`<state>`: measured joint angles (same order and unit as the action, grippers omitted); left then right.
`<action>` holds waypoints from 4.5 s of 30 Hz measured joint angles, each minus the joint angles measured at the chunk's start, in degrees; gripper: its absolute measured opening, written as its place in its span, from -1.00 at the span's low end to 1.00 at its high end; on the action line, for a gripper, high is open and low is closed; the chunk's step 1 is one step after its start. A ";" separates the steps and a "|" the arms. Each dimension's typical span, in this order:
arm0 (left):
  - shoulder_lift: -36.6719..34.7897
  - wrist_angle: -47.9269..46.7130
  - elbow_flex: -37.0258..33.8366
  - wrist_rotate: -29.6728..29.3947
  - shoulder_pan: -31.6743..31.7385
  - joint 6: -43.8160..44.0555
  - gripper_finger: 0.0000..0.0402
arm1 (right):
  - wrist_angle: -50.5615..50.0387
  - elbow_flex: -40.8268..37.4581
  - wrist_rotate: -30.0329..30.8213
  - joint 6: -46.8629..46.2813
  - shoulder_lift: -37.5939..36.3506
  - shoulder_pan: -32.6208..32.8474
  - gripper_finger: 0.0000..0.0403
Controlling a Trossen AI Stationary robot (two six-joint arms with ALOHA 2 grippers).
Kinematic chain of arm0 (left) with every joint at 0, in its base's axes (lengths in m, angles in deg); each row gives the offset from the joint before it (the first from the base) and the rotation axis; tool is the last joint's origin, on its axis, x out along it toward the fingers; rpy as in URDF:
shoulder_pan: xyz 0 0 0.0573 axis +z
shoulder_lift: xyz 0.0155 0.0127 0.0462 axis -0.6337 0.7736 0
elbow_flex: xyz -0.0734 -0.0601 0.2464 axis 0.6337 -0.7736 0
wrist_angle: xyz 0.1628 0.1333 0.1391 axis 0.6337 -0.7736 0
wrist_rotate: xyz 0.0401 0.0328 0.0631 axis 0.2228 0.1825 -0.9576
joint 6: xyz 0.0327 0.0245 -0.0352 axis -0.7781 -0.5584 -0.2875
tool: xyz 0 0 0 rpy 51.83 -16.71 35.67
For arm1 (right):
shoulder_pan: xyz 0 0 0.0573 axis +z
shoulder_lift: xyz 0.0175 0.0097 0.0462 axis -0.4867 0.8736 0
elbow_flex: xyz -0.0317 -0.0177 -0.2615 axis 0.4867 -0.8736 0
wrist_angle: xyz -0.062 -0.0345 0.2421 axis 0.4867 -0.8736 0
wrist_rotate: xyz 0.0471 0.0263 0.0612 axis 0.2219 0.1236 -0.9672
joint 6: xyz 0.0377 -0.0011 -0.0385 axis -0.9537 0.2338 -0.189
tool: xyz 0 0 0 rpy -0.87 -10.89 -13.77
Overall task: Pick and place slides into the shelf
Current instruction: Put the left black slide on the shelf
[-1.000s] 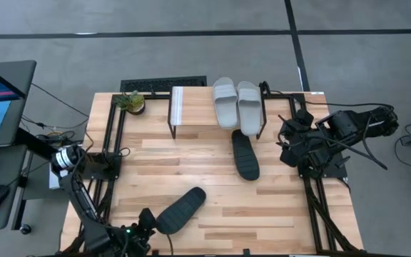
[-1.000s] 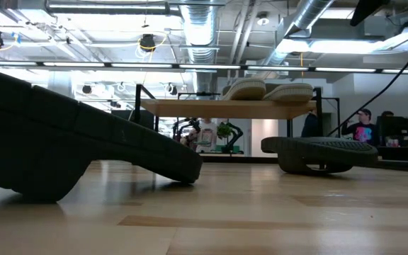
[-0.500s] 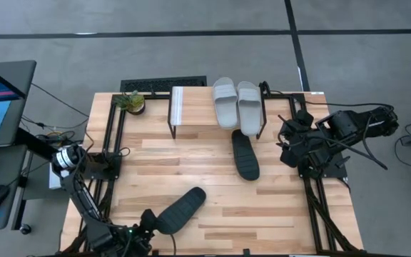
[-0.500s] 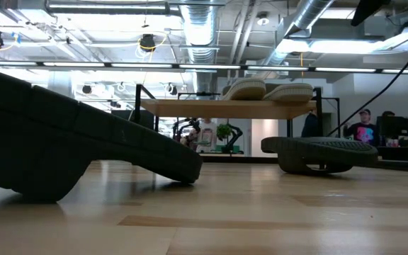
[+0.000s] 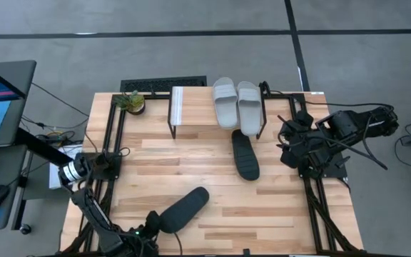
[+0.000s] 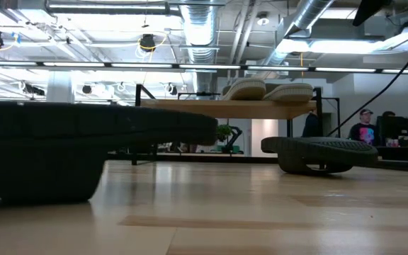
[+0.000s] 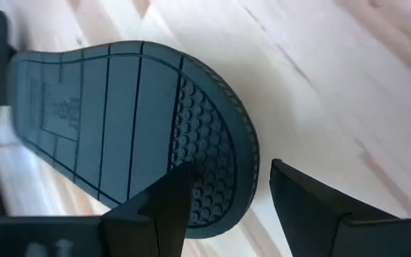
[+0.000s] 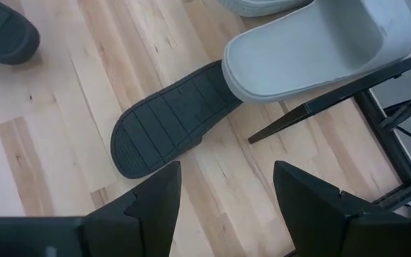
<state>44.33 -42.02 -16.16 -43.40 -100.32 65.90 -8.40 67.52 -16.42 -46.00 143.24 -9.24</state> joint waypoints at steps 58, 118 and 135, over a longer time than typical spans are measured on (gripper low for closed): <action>1.53 4.86 9.90 -4.82 2.52 24.05 -0.10 | -2.29 0.02 -0.52 -7.06 0.00 7.49 0.08; 9.73 -45.00 17.73 -5.61 9.96 46.69 -0.10 | -3.72 0.02 0.21 -14.99 0.02 13.49 0.08; 9.73 -43.94 18.49 -4.26 7.02 43.87 -0.10 | -3.72 0.02 0.24 -15.37 0.02 13.49 0.08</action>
<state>54.06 -85.96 2.33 -47.66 -93.30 109.77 -12.12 67.55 -16.19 -61.37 143.27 4.24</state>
